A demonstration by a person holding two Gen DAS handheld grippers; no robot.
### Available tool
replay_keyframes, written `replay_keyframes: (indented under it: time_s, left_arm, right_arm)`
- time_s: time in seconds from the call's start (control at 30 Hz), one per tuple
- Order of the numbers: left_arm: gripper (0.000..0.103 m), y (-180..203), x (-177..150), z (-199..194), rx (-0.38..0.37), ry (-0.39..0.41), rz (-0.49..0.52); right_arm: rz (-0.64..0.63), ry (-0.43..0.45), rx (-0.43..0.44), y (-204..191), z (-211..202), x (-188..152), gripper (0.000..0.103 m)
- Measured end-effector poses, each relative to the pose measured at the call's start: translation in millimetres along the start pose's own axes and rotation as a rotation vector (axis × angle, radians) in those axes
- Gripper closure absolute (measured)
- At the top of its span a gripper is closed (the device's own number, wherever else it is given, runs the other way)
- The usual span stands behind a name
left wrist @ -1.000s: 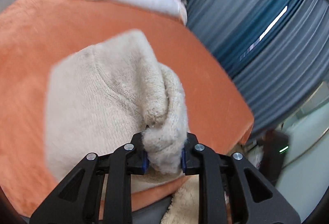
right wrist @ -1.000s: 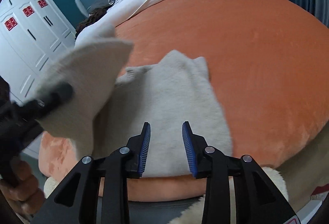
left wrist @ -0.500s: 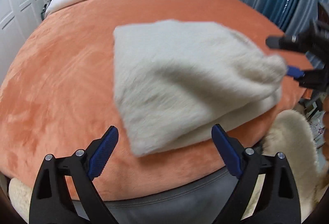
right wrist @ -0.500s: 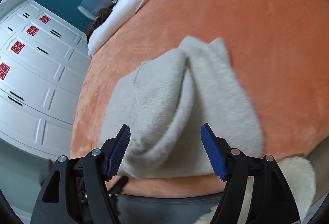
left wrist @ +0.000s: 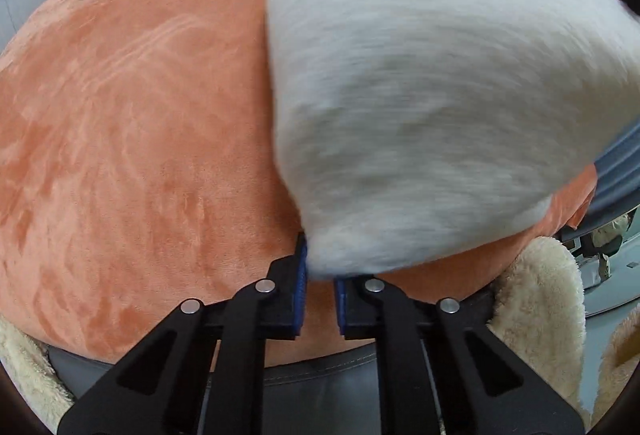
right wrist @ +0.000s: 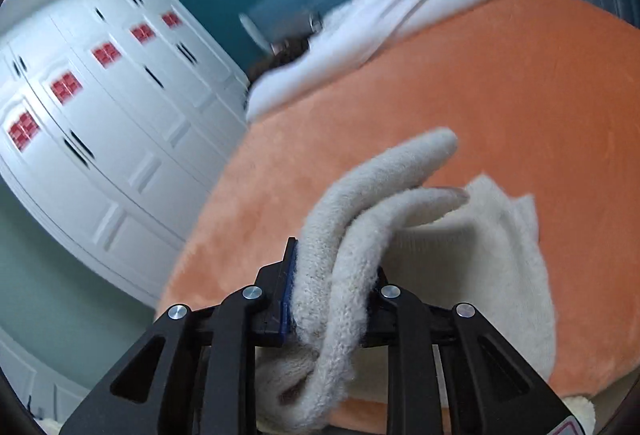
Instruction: Fold small clothes
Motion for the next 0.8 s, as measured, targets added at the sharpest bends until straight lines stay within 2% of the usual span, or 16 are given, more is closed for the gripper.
replay_keyframes:
  time_s: [0.07,0.1,0.13,0.17,0.23,0.3,0.33,0.4,0.47,0.53,0.6,0.63,0.67,0.7,0.77,0.8]
  left_arm:
    - [0.094,3,0,5,0.02,-0.011,0.014]
    - [0.094,3,-2,8,0.023,-0.021,0.011]
    - [0.093,5,-5,9,0.023,-0.032,0.004]
    - [0.093,5,-6,10,0.021,-0.036,0.003]
    - [0.093,6,-6,8,0.03,-0.033,0.015]
    - [0.093,6,-8,4,0.033,-0.035,0.024]
    - [0.093,7,-8,-1,0.031,-0.028,0.029]
    - [0.091,10,-6,-15,0.015,-0.004,0.047]
    - [0.091,16,-5,-38,-0.022,0.03,0.059]
    - [0.09,21,-7,-62,-0.069,0.062,0.048]
    - [0.08,21,0,-79,-0.124,0.111,0.023]
    - [0.069,22,6,-86,-0.134,0.139,0.008]
    - [0.065,26,13,-89,-0.145,0.152,-0.002]
    - [0.065,30,21,-90,-0.159,0.159,-0.009]
    - [0.065,32,38,-83,-0.135,0.163,-0.028]
    - [0.065,34,44,-78,-0.123,0.154,-0.045]
  right_arm:
    - [-0.012,-0.048,-0.158,42,10,-17,0.082]
    - [-0.004,-0.145,-0.28,81,29,-39,0.082]
    - [0.032,-0.248,-0.35,114,48,-63,0.083]
    - [0.083,-0.294,-0.359,136,56,-83,0.083]
    - [0.133,-0.224,-0.293,130,45,-77,0.082]
    - [0.124,-0.191,-0.282,116,37,-67,0.077]
    - [0.096,-0.192,-0.309,113,35,-65,0.075]
    - [0.036,-0.181,-0.397,108,28,-62,0.063]
    - [0.007,-0.157,-0.442,103,14,-63,0.061]
    - [0.013,-0.119,-0.412,95,2,-59,0.053]
    - [0.032,-0.096,-0.36,95,-5,-51,0.041]
    - [0.04,-0.1,-0.337,97,-6,-48,0.04]
    - [0.048,-0.112,-0.319,99,1,-46,0.04]
    - [0.051,-0.128,-0.314,100,9,-44,0.04]
    - [0.058,-0.167,-0.297,105,30,-43,0.04]
    - [0.073,-0.195,-0.278,106,43,-46,0.044]
Point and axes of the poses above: each gripper's, at about its wrist camera, not at the fingertips, and z roughly the way its jaws point, y to its right, x to its top, the point moved 7 cm from there along z, roughly the way its jaws point, and after that the axes turned 3 degrees about x, right-handed, at the moved point
